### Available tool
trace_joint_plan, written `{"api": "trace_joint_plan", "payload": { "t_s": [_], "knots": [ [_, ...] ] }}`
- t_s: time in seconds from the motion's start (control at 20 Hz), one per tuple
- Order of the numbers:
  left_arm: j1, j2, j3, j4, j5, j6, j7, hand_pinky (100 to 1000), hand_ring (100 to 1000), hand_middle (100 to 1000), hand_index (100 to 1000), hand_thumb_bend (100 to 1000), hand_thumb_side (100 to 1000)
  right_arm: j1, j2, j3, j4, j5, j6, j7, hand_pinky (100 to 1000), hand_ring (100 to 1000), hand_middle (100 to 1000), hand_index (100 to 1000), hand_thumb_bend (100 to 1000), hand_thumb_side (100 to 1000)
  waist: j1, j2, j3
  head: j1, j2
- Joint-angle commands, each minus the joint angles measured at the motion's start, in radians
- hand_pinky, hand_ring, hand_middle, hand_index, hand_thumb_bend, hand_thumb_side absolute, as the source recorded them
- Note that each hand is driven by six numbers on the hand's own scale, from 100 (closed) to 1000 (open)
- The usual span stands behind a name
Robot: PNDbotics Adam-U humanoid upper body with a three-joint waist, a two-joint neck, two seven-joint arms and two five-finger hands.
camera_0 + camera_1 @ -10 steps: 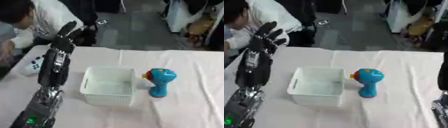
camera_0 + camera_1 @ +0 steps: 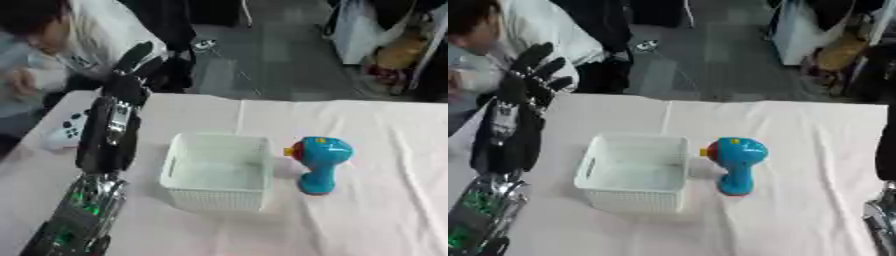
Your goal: Pick up objects on the table and place them in the box.
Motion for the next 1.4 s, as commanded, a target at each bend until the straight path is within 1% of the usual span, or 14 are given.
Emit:
{"api": "trace_joint_plan", "payload": {
  "t_s": [0.05, 0.2, 0.4, 0.5, 0.55, 0.6, 0.65, 0.7, 0.85, 0.9, 0.95, 1.0, 1.05, 1.4],
  "knots": [
    [-0.013, 0.021, 0.008, -0.025, -0.004, 0.002, 0.003, 854, 928, 953, 963, 321, 825, -0.012, -0.01, -0.006, -0.017, -0.001, 0.004, 0.003, 390, 619, 680, 745, 167, 590, 0.0, -0.013, 0.002, 0.011, 0.001],
    [-0.013, 0.019, 0.007, -0.024, -0.003, 0.002, 0.002, 854, 928, 953, 963, 322, 825, -0.009, -0.017, 0.004, -0.017, -0.009, 0.034, 0.023, 398, 641, 695, 752, 166, 619, 0.002, -0.014, 0.008, 0.013, -0.004],
    [-0.012, 0.02, 0.008, -0.023, -0.003, 0.002, 0.002, 854, 928, 952, 963, 322, 825, -0.016, -0.049, 0.012, -0.009, -0.014, 0.146, 0.079, 407, 665, 714, 779, 179, 657, 0.001, -0.017, 0.01, 0.009, -0.007],
    [-0.009, 0.021, 0.007, -0.021, -0.003, 0.002, 0.001, 854, 928, 952, 963, 322, 825, -0.041, -0.068, 0.01, 0.023, 0.021, 0.192, 0.111, 430, 683, 727, 792, 200, 664, 0.0, -0.02, 0.009, 0.006, -0.004],
    [-0.008, 0.022, 0.007, -0.021, -0.003, 0.002, 0.001, 854, 928, 953, 963, 321, 826, -0.051, -0.072, 0.009, 0.036, 0.039, 0.207, 0.122, 474, 714, 740, 806, 238, 660, 0.0, -0.02, 0.009, 0.005, -0.003],
    [-0.006, 0.022, 0.006, -0.021, -0.003, 0.002, 0.0, 854, 928, 952, 963, 322, 826, -0.066, -0.078, 0.01, 0.056, 0.065, 0.224, 0.136, 456, 700, 735, 800, 225, 664, 0.0, -0.021, 0.009, 0.002, -0.003],
    [-0.005, 0.022, 0.006, -0.02, -0.003, 0.002, 0.0, 854, 928, 952, 963, 321, 826, -0.079, -0.081, 0.011, 0.074, 0.09, 0.236, 0.148, 542, 746, 747, 810, 268, 658, 0.0, -0.022, 0.009, -0.001, -0.002],
    [-0.004, 0.022, 0.006, -0.02, -0.003, 0.002, 0.0, 854, 928, 952, 963, 321, 826, -0.094, -0.085, 0.013, 0.096, 0.118, 0.249, 0.16, 549, 750, 748, 810, 271, 658, -0.001, -0.023, 0.009, -0.003, -0.001],
    [-0.002, 0.022, 0.005, -0.018, -0.002, 0.003, -0.001, 854, 927, 952, 963, 321, 826, -0.131, -0.09, 0.026, 0.168, 0.186, 0.274, 0.195, 641, 810, 783, 847, 331, 699, -0.003, -0.026, 0.01, -0.006, 0.003],
    [-0.001, 0.022, 0.005, -0.018, -0.002, 0.002, -0.002, 853, 927, 953, 963, 321, 826, -0.144, -0.09, 0.033, 0.193, 0.206, 0.282, 0.216, 618, 794, 770, 834, 319, 683, -0.003, -0.027, 0.01, -0.006, 0.004],
    [-0.001, 0.023, 0.005, -0.018, -0.002, 0.002, -0.002, 853, 928, 953, 963, 321, 827, -0.153, -0.091, 0.038, 0.214, 0.223, 0.288, 0.235, 676, 834, 801, 868, 357, 710, -0.004, -0.028, 0.01, -0.007, 0.004],
    [0.0, 0.023, 0.005, -0.018, -0.002, 0.002, -0.002, 853, 928, 953, 963, 321, 827, -0.164, -0.092, 0.044, 0.236, 0.241, 0.294, 0.259, 667, 828, 797, 863, 353, 707, -0.004, -0.028, 0.01, -0.007, 0.005],
    [0.001, 0.023, 0.005, -0.017, -0.002, 0.002, -0.002, 853, 927, 953, 963, 321, 827, -0.173, -0.093, 0.049, 0.255, 0.258, 0.3, 0.281, 701, 852, 816, 884, 373, 716, -0.005, -0.029, 0.011, -0.01, 0.005],
    [0.008, 0.023, 0.003, -0.015, 0.0, 0.003, -0.004, 853, 928, 953, 962, 320, 828, -0.233, -0.077, 0.067, 0.4, 0.332, 0.315, 0.369, 718, 872, 838, 907, 386, 737, -0.005, -0.034, 0.007, -0.042, 0.011]
  ]
}}
